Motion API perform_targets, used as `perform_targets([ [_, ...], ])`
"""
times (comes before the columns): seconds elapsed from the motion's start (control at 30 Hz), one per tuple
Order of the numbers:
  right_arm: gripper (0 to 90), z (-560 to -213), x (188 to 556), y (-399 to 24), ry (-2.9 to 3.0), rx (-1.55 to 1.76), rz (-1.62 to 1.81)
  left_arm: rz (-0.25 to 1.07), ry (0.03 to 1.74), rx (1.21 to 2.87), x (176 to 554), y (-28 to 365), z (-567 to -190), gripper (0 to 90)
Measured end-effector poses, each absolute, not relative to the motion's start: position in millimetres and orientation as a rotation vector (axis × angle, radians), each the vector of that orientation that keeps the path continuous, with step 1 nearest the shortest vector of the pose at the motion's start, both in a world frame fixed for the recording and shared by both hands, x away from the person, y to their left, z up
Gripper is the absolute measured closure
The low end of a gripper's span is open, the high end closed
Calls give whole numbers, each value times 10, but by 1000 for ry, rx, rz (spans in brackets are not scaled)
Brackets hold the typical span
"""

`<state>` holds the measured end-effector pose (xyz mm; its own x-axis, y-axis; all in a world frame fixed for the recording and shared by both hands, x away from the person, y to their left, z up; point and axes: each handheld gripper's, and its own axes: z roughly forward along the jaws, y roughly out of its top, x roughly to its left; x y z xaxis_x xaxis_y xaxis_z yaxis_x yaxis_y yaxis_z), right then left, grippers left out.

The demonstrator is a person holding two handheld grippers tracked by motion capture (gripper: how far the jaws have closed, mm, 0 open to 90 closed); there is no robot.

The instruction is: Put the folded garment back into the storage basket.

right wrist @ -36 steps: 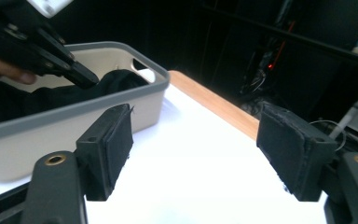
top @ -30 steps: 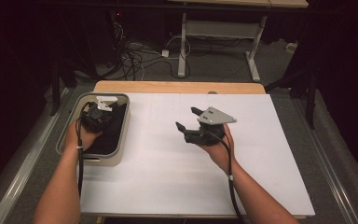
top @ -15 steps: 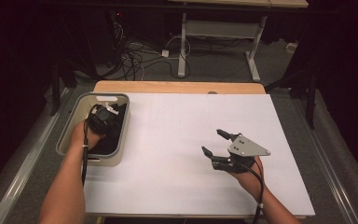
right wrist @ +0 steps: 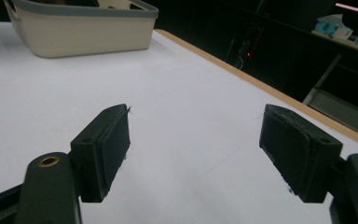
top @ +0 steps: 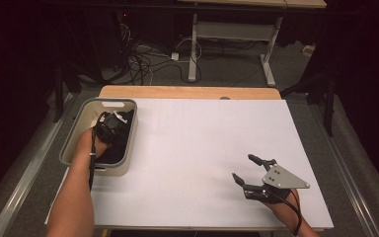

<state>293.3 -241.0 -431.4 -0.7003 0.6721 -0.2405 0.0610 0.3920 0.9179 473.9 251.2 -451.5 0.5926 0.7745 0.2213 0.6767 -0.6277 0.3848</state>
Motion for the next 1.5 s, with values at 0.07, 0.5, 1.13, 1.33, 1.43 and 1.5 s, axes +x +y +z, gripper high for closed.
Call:
perform_targets([
  [0.07, 250, -4356, 2898, -2478, 2057, 640, 1306, 527, 1201, 2550, 4742, 2527, -4521, 872],
  [0.5, 249, -4523, 2840, -2727, 2050, 725, 1290, 489, 1252, 2491, 4740, 2568, -4529, 871],
  [1.13, 248, -4531, 2871, -2719, 2075, 711, 1264, 644, 1242, 2447, 4715, 2581, -4422, 870],
  [1.33, 248, -4529, 2867, -2706, 2072, 702, 1271, 723, 1253, 2370, 4686, 2629, -4348, 870],
  [1.43, 248, -4535, 2871, -2701, 2078, 699, 1269, 752, 1262, 2339, 4673, 2649, -4322, 869],
  [1.5, 248, -4537, 2873, -2698, 2077, 702, 1272, 765, 1263, 2313, 4663, 2661, -4302, 869],
])
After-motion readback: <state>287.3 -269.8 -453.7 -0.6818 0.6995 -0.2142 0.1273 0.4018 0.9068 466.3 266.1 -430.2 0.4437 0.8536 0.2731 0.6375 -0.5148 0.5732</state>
